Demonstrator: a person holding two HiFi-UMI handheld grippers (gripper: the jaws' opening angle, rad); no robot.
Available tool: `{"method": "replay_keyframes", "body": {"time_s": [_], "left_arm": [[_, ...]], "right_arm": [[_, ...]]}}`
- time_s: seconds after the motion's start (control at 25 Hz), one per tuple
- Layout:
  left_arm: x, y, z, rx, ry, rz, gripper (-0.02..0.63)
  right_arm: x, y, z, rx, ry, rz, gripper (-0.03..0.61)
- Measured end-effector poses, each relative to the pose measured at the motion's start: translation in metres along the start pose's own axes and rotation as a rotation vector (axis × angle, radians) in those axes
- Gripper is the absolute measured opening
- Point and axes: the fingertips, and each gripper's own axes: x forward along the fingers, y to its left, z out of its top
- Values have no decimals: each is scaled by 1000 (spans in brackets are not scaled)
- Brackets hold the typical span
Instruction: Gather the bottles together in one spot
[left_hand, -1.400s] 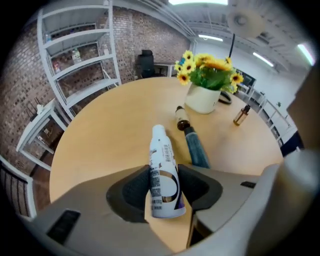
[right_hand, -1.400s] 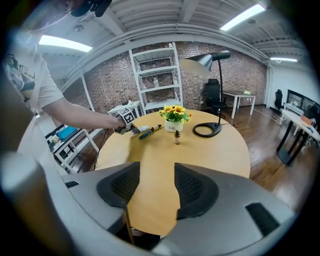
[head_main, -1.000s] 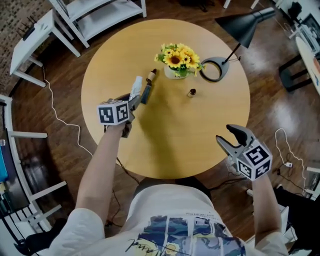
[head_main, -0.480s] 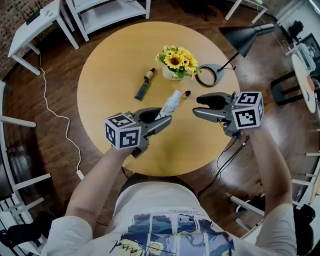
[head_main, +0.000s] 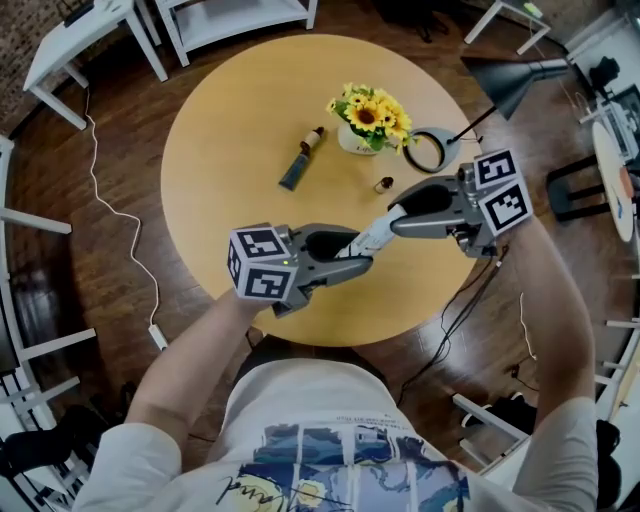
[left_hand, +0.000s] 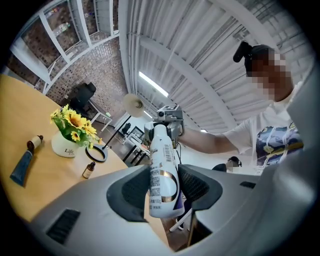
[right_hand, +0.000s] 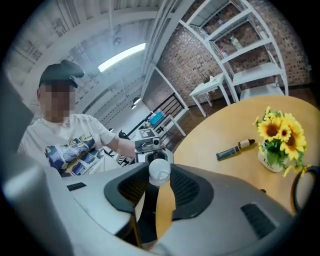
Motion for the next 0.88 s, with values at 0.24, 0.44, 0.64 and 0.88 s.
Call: {"method": "replay_keyframes", "body": {"time_s": [0.24,0.44,0.64,0.88], "left_arm": [[1,6,-12,24,40,27,186],[-1,21,-19,65,74,122,189],[-23,42,-24,37,72,245,187],[-55,55,-37,-12,55,327,186]], "right_arm": [[8,3,-2,-85,47,-34,121],[9,-1,-9,-168,108,-110,123],[3,-18,-19,-249,195,-231,129],[-26,-56,-43,-271,279,-418,129]]}}
